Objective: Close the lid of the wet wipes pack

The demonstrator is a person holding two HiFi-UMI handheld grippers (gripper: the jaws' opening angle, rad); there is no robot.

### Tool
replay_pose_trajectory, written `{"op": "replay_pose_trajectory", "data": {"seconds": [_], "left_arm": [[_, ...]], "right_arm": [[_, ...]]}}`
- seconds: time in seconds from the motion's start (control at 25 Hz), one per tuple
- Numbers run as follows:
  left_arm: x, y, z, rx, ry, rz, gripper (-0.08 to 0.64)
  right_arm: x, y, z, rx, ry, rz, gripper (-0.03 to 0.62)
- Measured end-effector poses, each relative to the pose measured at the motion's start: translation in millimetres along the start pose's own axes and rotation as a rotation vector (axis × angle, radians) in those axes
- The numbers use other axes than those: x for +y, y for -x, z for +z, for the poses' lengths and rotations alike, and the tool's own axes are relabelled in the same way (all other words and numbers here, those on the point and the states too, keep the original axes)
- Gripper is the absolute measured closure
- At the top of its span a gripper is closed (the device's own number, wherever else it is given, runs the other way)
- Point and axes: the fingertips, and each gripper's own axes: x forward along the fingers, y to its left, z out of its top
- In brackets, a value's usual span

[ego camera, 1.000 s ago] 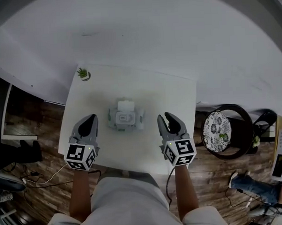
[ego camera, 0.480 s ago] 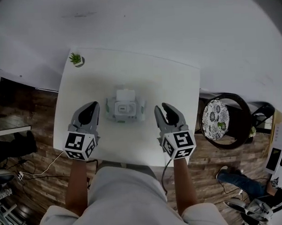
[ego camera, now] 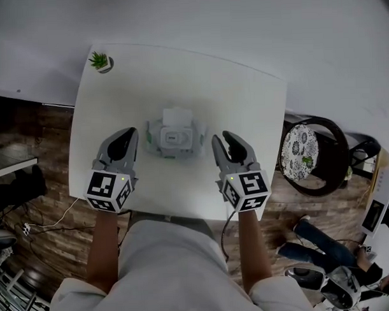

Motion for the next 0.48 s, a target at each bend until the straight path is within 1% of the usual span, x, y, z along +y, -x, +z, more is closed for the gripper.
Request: {"op": "replay_pose_trajectory", "data": {"seconds": [0.16, 0.48], "left_arm": [[-2.2, -6.6, -11.0, 0.021, 0.009, -0.016, 0.555], [0.7, -17.2, -30.4, 0.061, 0.034, -0.03, 0.555]], "right_arm": [[-0.2, -6.9, -11.8, 0.027, -0.01, 0.002, 0.479], [-1.7, -27.5, -19.8, 0.048, -0.02, 0.011, 0.479]]}}
